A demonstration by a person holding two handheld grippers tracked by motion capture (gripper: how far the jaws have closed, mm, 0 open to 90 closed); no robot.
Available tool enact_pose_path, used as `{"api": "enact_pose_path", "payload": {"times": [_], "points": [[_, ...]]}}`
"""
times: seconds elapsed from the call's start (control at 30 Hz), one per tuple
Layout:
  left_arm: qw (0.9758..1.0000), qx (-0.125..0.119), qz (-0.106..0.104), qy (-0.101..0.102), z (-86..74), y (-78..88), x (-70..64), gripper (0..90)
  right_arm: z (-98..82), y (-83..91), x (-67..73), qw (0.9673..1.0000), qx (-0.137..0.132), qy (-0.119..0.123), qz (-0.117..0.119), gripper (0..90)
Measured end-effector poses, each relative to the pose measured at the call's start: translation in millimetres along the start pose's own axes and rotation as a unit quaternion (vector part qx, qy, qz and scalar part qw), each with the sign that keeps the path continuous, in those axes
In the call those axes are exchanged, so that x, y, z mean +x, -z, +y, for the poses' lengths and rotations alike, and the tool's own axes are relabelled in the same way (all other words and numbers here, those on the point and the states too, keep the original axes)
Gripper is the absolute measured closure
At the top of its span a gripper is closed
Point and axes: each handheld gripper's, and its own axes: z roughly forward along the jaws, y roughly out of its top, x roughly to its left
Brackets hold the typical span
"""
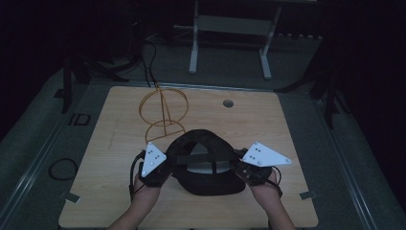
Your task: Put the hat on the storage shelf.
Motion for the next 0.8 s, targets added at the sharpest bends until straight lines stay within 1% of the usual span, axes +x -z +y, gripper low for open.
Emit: {"api": "enact_pose_path", "payload": {"times": [0.07, 0.13, 0.2, 0.23, 0.27, 0.33, 0.37, 0.4, 0.47, 0.5, 0.57, 0.63, 0.67, 0.7, 0.73, 0.8], "points": [[1.0000, -0.001, 0.001, -0.009, 4.5, 1.6, -2.2, 89.9, -3.5, 4.5, 0.6, 1.0000, -0.005, -0.003, -0.002, 82.8], [1.0000, -0.003, -0.005, -0.008, 9.3, 2.7, -1.3, 90.0, -7.6, 9.0, 1.6, 1.0000, -0.005, -0.004, -0.005, 80.3], [0.9999, -0.006, -0.003, -0.009, 13.8, 3.6, -0.8, 90.0, -11.8, 12.6, 3.6, 1.0000, -0.002, -0.004, -0.002, 74.5], [0.9999, -0.005, -0.008, -0.011, 16.5, 3.8, -0.4, 90.0, -13.9, 14.2, 5.0, 1.0000, 0.000, -0.003, 0.001, 72.4], [0.9999, -0.007, -0.006, -0.011, 18.7, 4.4, -0.5, 90.0, -15.8, 15.8, 6.3, 1.0000, 0.001, -0.002, -0.001, 69.7], [0.9998, -0.009, -0.006, -0.019, 23.4, 5.2, -1.3, 90.0, -18.6, 19.3, 7.8, 1.0000, 0.007, -0.001, 0.003, 63.4], [0.9997, -0.012, -0.004, -0.020, 25.7, 6.0, -1.7, 90.0, -19.8, 21.4, 8.0, 1.0000, 0.005, -0.001, 0.004, 61.2], [0.9996, -0.013, -0.005, -0.026, 28.3, 6.5, -2.1, 90.0, -20.8, 23.4, 8.1, 1.0000, 0.005, -0.003, 0.006, 57.8], [0.9993, -0.019, -0.003, -0.032, 32.6, 8.0, -3.1, 90.0, -22.6, 26.5, 8.3, 0.9998, 0.009, -0.006, 0.017, 53.8], [0.9989, -0.018, -0.005, -0.042, 34.8, 8.6, -4.1, 90.0, -24.3, 27.8, 8.9, 0.9996, 0.016, -0.006, 0.024, 50.5], [0.9986, -0.020, -0.004, -0.050, 38.4, 10.3, -5.5, 90.0, -28.1, 29.5, 10.6, 0.9990, 0.023, -0.001, 0.038, 47.7], [0.9983, -0.022, 0.000, -0.054, 41.6, 11.4, -5.2, 90.0, -31.1, 30.9, 11.8, 0.9979, 0.035, -0.003, 0.053, 43.5], [0.9983, -0.022, -0.006, -0.054, 43.5, 12.4, -4.2, 90.0, -32.5, 31.8, 12.9, 0.9974, 0.040, -0.004, 0.060, 40.5], [0.9980, -0.025, -0.007, -0.057, 44.5, 13.0, -4.1, 90.0, -34.5, 32.8, 14.7, 0.9968, 0.044, -0.005, 0.067, 38.8], [0.9976, -0.026, -0.005, -0.063, 45.7, 14.5, -4.2, 90.0, -35.9, 33.6, 15.8, 0.9965, 0.044, -0.003, 0.070, 37.6], [0.9970, -0.032, -0.014, -0.070, 48.1, 16.8, -3.2, 90.0, -38.9, 36.5, 18.7, 0.9957, 0.047, 0.001, 0.080, 34.3]]}}
